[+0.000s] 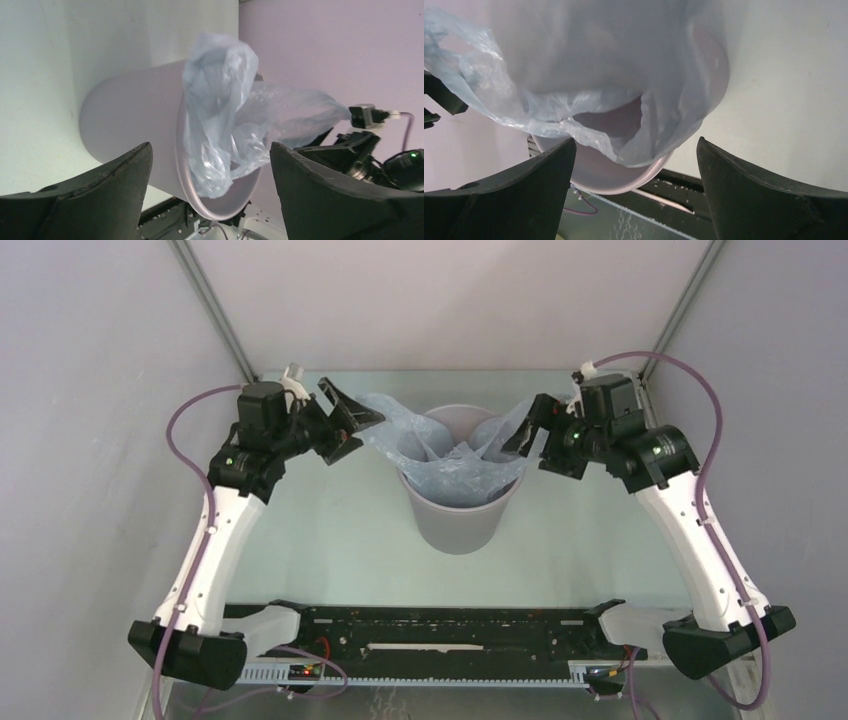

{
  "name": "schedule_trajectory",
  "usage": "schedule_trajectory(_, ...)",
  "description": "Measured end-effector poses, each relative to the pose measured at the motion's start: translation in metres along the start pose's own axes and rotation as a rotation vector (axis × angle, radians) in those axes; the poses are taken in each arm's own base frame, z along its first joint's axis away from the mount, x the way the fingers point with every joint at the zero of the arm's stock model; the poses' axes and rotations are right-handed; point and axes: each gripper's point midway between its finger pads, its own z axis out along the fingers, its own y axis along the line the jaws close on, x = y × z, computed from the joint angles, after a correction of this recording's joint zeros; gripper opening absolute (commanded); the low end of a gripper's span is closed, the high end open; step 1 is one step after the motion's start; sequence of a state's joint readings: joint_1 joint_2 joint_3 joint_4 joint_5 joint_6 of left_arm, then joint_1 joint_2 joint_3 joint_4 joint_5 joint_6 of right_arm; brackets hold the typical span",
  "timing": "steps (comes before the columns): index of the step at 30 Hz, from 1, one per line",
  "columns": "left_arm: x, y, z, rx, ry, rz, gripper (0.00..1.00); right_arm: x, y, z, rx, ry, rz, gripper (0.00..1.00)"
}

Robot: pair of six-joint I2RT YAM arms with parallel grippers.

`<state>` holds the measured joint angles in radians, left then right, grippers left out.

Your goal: Put the trash bags into the trash bin

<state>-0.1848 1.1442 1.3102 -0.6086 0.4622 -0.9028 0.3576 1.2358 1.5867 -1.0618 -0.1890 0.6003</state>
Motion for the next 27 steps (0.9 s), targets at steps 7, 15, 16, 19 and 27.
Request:
schedule_trajectory(7, 0.028, -0.007, 0.012, -0.016, 0.066, -0.064, 0.53, 0.021, -0.01, 0.01, 0.059, -0.011, 0.163, 0.59)
schedule_trajectory(15, 0.048, 0.015, 0.021, -0.082, 0.119, -0.121, 0.2, 0.029, -0.013, 0.01, 0.045, -0.041, 0.285, 0.31)
schedule_trajectory(16, 0.05, 0.015, 0.021, -0.08, 0.125, -0.123, 0.18, 0.029, -0.013, 0.008, 0.041, -0.045, 0.291, 0.3)
schedule_trajectory(19, 0.053, 0.012, 0.018, -0.053, 0.136, -0.12, 0.09, 0.028, -0.009, -0.001, 0.015, -0.063, 0.303, 0.21)
schedule_trajectory(27, 0.07, 0.007, -0.003, 0.024, 0.156, -0.116, 0.0, 0.039, -0.004, -0.028, -0.104, -0.065, 0.307, 0.0)
